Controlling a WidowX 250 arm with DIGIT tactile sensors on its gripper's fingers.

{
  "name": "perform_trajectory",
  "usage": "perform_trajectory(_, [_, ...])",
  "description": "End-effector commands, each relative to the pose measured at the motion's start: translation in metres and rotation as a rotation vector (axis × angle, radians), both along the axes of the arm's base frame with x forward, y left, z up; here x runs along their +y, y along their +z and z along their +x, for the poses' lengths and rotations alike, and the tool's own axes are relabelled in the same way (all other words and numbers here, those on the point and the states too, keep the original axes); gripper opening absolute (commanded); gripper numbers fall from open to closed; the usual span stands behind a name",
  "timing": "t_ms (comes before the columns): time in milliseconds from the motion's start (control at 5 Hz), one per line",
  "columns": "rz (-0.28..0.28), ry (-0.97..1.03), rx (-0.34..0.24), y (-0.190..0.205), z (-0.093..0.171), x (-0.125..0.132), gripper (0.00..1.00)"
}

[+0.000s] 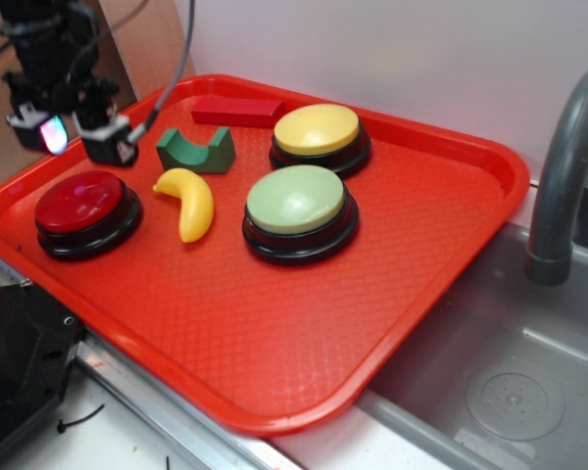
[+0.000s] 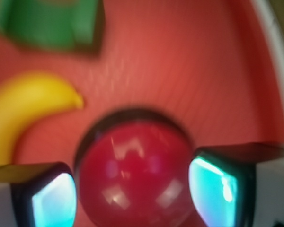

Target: Push the red button.

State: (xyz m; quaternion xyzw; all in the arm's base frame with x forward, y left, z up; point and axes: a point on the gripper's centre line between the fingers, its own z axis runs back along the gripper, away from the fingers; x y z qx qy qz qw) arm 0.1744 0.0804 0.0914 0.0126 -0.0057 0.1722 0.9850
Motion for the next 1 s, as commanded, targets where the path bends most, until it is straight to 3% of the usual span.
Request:
perform_trajectory(0, [0.032,-0.014,-0.09,0.045,0.009,0.007,1.0])
perform_trajectory(200, [0.048,-0.006,-0.086,0.05,0.009,0.006,1.0])
perform_trajectory(800, [0.02,-0.021,-0.069,0.068,0.002,0.003,1.0])
